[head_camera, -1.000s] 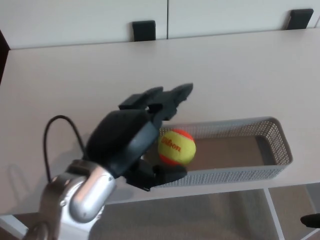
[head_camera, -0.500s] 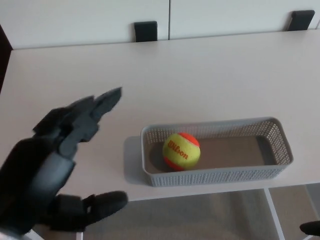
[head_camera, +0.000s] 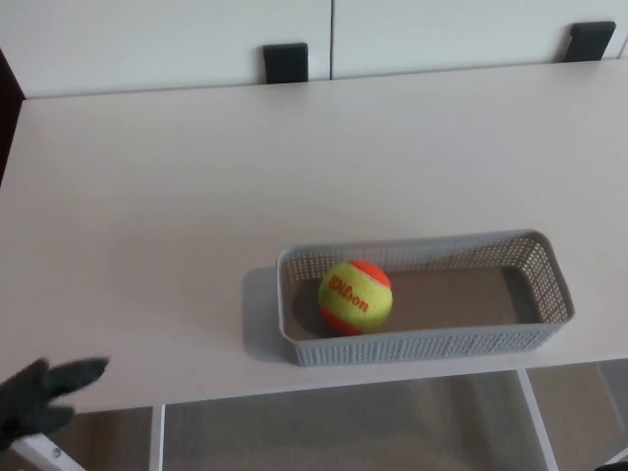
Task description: The robot walk towards a table in front and uses its left hand to pickup a tennis ball on the left side and put it in a container on the right hand side
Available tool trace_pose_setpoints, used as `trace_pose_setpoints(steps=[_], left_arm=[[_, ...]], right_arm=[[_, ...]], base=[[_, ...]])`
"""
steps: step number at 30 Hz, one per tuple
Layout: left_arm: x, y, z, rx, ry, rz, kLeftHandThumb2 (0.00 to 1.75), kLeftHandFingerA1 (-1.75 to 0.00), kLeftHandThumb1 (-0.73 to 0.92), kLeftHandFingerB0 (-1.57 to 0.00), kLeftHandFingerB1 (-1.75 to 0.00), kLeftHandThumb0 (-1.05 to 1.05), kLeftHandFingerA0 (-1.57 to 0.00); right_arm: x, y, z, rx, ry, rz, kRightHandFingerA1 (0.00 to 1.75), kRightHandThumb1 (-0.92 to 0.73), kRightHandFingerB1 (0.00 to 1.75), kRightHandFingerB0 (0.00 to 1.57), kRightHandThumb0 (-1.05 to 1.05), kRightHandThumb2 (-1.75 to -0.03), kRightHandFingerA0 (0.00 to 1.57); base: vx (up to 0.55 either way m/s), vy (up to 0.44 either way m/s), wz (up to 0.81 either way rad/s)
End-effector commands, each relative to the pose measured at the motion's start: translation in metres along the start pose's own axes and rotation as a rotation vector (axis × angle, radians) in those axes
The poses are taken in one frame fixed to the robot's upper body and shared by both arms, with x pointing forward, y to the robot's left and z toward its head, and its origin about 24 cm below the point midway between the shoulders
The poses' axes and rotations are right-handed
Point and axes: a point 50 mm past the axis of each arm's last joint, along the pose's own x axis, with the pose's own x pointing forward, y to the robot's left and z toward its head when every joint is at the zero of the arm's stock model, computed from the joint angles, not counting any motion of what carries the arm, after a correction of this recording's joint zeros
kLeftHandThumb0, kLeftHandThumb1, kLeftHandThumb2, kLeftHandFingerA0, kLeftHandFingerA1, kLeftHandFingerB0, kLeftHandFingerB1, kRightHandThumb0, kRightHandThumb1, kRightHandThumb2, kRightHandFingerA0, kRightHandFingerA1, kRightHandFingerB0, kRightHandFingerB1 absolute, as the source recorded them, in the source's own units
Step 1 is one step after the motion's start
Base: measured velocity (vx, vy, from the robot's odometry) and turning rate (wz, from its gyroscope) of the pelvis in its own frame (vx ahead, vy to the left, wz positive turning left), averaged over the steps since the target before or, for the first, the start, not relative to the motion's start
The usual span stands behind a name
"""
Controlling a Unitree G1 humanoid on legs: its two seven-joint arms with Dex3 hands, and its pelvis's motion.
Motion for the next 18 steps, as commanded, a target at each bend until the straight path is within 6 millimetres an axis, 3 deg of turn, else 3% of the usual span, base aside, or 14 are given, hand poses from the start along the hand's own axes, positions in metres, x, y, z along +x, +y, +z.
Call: trace_pose_setpoints(steps=[1, 8, 9, 14, 15, 18], left_arm=[[-0.063, 0.024, -0.051, -0.225, -0.032, -0.232, 0.58, -0.42, 0.59, -0.35, -0.35, -0.53, -0.42], [-0.069, 0.022, -0.080, -0.267, 0.071, -0.265, 0.57, -0.43, 0.58, -0.37, -0.35, -0.54, -0.44], [-0.069, 0.022, -0.086, -0.271, 0.114, -0.267, 0.82, -0.57, 0.45, -0.25, -0.46, -0.51, -0.41], [-0.054, 0.008, -0.115, -0.311, 0.226, -0.240, 0.86, -0.59, 0.48, -0.24, -0.48, -0.50, -0.41], [-0.047, -0.002, -0.125, -0.334, 0.279, -0.216, 0.60, -0.43, 0.62, -0.32, -0.35, -0.60, -0.40], [-0.028, -0.022, -0.140, -0.328, 0.372, -0.177, 0.60, -0.42, 0.67, -0.29, -0.34, -0.58, -0.38]], right_arm=[[-0.008, 0.002, -0.019, -0.021, 0.023, -0.020, 0.58, -0.45, 0.52, 0.56, -0.39, -0.70, 0.65], [-0.011, 0.000, -0.024, -0.012, 0.032, -0.025, 0.58, -0.45, 0.52, 0.57, -0.38, -0.69, 0.66], [-0.011, 0.000, -0.024, -0.011, 0.032, -0.026, 0.58, -0.45, 0.52, 0.57, -0.37, -0.69, 0.65], [-0.010, 0.000, -0.026, -0.014, 0.033, -0.027, 0.59, -0.45, 0.52, 0.57, -0.38, -0.69, 0.67], [-0.011, 0.002, -0.027, -0.015, 0.035, -0.025, 0.59, -0.45, 0.52, 0.57, -0.38, -0.69, 0.67], [-0.010, 0.003, -0.029, 0.000, 0.040, -0.029, 0.59, -0.45, 0.52, 0.56, -0.38, -0.69, 0.65]], base=[[0.00, 0.000, 0.00], [0.00, 0.000, 0.00], [0.00, 0.000, 0.00], [0.00, 0.000, 0.00], [0.00, 0.000, 0.00], [0.00, 0.000, 0.00]])
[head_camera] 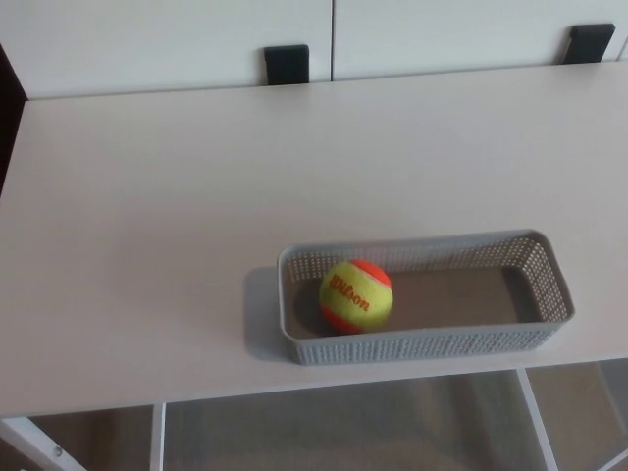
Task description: The robot walk towards a table in front and uses its left hand to pickup a tennis ball on the left side and put it in a container on the right hand side
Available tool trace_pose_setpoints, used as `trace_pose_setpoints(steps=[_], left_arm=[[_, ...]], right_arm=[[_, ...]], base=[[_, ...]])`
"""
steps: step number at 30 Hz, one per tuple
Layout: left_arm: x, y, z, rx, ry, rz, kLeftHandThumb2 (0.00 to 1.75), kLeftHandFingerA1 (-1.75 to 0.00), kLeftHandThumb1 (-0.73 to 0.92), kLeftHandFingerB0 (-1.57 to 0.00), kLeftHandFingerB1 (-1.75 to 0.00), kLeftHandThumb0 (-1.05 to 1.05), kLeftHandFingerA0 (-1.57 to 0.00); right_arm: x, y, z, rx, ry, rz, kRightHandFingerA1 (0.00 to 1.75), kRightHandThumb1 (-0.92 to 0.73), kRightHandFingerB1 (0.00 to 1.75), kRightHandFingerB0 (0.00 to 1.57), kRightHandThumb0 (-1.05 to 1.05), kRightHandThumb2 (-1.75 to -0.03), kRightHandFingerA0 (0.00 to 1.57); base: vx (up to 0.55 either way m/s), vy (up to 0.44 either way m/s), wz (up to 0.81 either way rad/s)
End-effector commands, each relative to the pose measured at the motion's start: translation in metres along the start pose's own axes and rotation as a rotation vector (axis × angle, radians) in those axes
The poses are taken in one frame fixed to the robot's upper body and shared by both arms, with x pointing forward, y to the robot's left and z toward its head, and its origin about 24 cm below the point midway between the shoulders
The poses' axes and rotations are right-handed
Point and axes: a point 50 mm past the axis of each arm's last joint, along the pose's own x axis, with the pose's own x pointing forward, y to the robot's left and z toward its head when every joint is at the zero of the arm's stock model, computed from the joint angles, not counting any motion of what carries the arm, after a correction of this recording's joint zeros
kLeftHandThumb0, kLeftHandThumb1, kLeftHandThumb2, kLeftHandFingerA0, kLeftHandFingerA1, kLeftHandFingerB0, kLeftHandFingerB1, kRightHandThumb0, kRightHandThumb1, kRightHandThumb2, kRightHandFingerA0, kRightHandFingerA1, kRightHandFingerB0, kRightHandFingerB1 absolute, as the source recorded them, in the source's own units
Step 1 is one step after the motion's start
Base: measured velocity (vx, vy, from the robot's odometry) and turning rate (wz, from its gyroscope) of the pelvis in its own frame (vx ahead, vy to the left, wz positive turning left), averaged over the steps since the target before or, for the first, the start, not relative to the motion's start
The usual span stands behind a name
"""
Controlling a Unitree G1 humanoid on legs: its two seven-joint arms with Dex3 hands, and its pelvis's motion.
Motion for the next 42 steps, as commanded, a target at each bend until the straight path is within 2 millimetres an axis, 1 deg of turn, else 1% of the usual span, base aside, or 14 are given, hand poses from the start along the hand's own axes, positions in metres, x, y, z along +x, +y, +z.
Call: trace_pose_setpoints(steps=[1, 2, 3, 11, 12, 14, 21, 22, 23, 30, 31, 33, 36, 42], left_arm=[[0.043, -0.017, -0.023, -0.037, 0.054, 0.010, 0.81, -0.51, 0.56, -0.18, -0.43, -0.62, -0.26], [0.051, -0.022, -0.027, -0.051, 0.074, 0.018, 0.81, -0.51, 0.56, -0.18, -0.43, -0.62, -0.26], [0.068, -0.028, -0.027, -0.078, 0.105, 0.030, 0.59, -0.41, 0.67, -0.22, -0.33, -0.57, -0.28], [0.127, -0.028, -0.004, -0.122, 0.146, 0.056, 0.61, -0.44, 0.70, -0.21, -0.35, -0.45, -0.23], [0.134, -0.028, -0.003, -0.137, 0.155, 0.069, 1.04, -0.54, 0.56, -0.08, -0.51, -0.26, -0.10], [0.143, -0.034, 0.002, -0.163, 0.168, 0.094, 1.05, -0.53, 0.58, -0.07, -0.51, -0.26, -0.09], [0.151, -0.056, 0.000, -0.132, 0.198, 0.107, 1.03, -0.53, 0.55, -0.10, -0.51, -0.25, -0.11], [0.151, -0.058, -0.004, -0.113, 0.203, 0.099, 0.61, -0.39, 0.71, -0.23, -0.33, -0.44, -0.27], [0.150, -0.058, -0.009, -0.076, 0.225, 0.085, 0.78, -0.49, 0.60, -0.19, -0.41, -0.50, -0.28], [0.140, -0.050, -0.027, 0.029, 0.277, 0.016, 0.79, -0.49, 0.60, -0.19, -0.41, -0.50, -0.32], [0.140, -0.049, -0.026, 0.054, 0.273, 0.012, 0.61, -0.42, 0.72, -0.25, -0.33, -0.43, -0.40], [0.140, -0.050, -0.025, 0.099, 0.265, 0.001, 0.77, -0.49, 0.60, -0.20, -0.41, -0.50, -0.33], [0.141, -0.051, -0.023, 0.135, 0.260, -0.011, 0.78, -0.48, 0.59, -0.20, -0.41, -0.50, -0.30], [0.140, -0.051, -0.023, 0.161, 0.256, -0.019, 0.62, -0.41, 0.71, -0.25, -0.33, -0.43, -0.34]], right_arm=[[-0.003, -0.001, -0.007, -0.002, -0.009, -0.037, 0.59, -0.45, 0.51, 0.55, -0.38, -0.69, 0.66], [-0.004, 0.000, -0.008, -0.001, -0.003, -0.041, 0.59, -0.45, 0.51, 0.55, -0.38, -0.69, 0.66], [-0.004, 0.000, -0.007, 0.014, -0.009, -0.048, 0.58, -0.46, 0.50, 0.55, -0.35, -0.68, 0.66], [0.003, -0.007, 0.006, 0.003, -0.041, -0.066, 0.59, -0.46, 0.51, 0.53, -0.37, -0.69, 0.66], [0.004, -0.008, 0.007, -0.006, -0.043, -0.066, 0.59, -0.46, 0.51, 0.54, -0.38, -0.70, 0.66], [0.004, -0.007, 0.008, -0.005, -0.040, -0.062, 0.57, -0.47, 0.50, 0.52, -0.38, -0.70, 0.63], [0.005, -0.004, 0.010, -0.011, -0.050, -0.037, 0.56, -0.47, 0.49, 0.52, -0.37, -0.69, 0.64], [0.005, -0.005, 0.011, -0.015, -0.052, -0.036, 0.56, -0.47, 0.49, 0.52, -0.37, -0.69, 0.64], [0.005, -0.005, 0.012, -0.014, -0.054, -0.038, 0.57, -0.48, 0.49, 0.52, -0.38, -0.70, 0.65], [0.002, -0.006, 0.013, -0.018, -0.074, -0.027, 0.57, -0.48, 0.51, 0.54, -0.37, -0.69, 0.64], [0.002, -0.006, 0.013, -0.017, -0.075, -0.028, 0.56, -0.48, 0.50, 0.54, -0.38, -0.70, 0.64], [0.001, -0.006, 0.012, -0.018, -0.066, -0.030, 0.56, -0.48, 0.50, 0.55, -0.38, -0.70, 0.65], [0.001, -0.007, 0.013, -0.027, -0.070, -0.030, 0.57, -0.48, 0.51, 0.55, -0.37, -0.70, 0.66], [0.002, -0.006, 0.014, -0.019, -0.071, -0.025, 0.56, -0.48, 0.50, 0.55, -0.37, -0.70, 0.65]], base=[[0.00, 0.000, 0.00], [0.00, 0.000, 0.00], [0.00, 0.000, 0.00], [0.00, 0.000, 0.00], [0.00, 0.000, 0.00], [0.00, 0.000, 0.00], [0.00, 0.000, 0.00], [0.00, 0.000, 0.00], [0.00, 0.000, 0.00], [0.00, 0.000, 0.00], [0.00, 0.000, 0.00], [0.00, 0.000, 0.00], [0.00, 0.000, 0.00], [0.00, 0.000, 0.00]])
